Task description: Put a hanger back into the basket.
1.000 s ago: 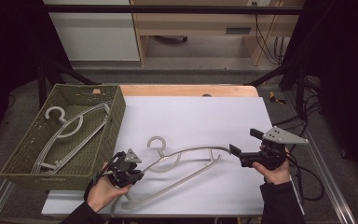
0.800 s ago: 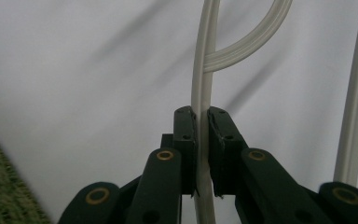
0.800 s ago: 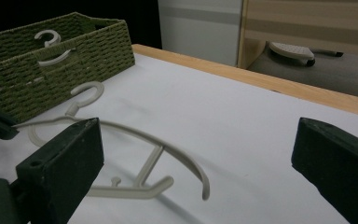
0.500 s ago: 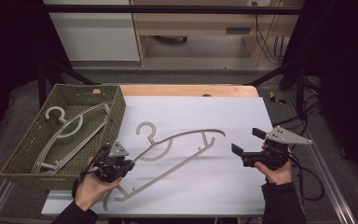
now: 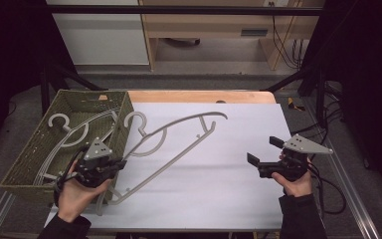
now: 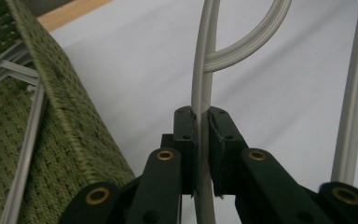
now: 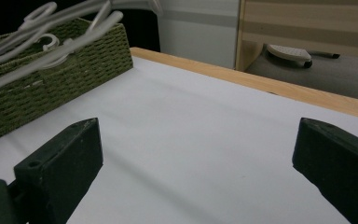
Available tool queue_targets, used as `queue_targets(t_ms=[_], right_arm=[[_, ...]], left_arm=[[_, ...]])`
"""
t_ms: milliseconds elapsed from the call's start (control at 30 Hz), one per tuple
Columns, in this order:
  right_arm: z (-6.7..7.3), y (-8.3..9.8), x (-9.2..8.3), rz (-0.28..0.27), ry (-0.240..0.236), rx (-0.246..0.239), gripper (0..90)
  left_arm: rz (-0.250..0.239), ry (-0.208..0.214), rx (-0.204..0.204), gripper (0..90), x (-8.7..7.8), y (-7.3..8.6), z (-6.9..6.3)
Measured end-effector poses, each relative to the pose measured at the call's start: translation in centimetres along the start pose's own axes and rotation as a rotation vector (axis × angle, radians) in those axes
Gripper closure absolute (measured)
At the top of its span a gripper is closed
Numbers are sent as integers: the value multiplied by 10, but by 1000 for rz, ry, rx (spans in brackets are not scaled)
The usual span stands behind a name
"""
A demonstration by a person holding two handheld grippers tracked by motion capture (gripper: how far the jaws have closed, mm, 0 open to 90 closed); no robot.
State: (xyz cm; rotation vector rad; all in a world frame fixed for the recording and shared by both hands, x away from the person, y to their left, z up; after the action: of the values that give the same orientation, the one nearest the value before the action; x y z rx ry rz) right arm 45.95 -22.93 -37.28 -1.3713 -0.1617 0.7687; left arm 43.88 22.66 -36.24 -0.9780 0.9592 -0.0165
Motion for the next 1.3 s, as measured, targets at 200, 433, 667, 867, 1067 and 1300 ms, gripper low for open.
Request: queue_targets(t_ms=[200, 433, 667, 867, 1067, 1300], right_arm=[[-1, -1, -1, -2, -1, 0, 18], [-2, -1, -2, -4, -3, 3, 18], [-2, -1, -1, -4, 2, 1, 17], [-2, -1, -1, -6, 2, 4, 16], [-2, -1, -1, -7, 5, 2, 16], [-2, 0, 1, -1, 5, 1, 14]], left_arm=[[-5, -39, 32, 826, -18, -10, 16], [0, -104, 61, 826, -32, -25, 43], [1, -132, 65, 825, -36, -28, 74], [11, -167, 13, 825, -33, -22, 101], [12, -184, -35, 825, -32, -12, 122], [41, -224, -70, 825, -30, 4, 147]])
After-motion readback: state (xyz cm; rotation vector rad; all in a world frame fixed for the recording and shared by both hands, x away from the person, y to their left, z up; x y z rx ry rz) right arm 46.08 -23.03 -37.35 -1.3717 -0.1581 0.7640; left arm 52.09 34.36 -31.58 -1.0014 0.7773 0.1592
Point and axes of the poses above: each handheld gripper's, and its own axes: x roughly forward along the jaws, y roughly out of its underside, z roughly to its left, the point moved 4 cm from there along x, roughly forward along the jaws, and after that the axes turned 9 degrees about x, right-handed, at the moved point
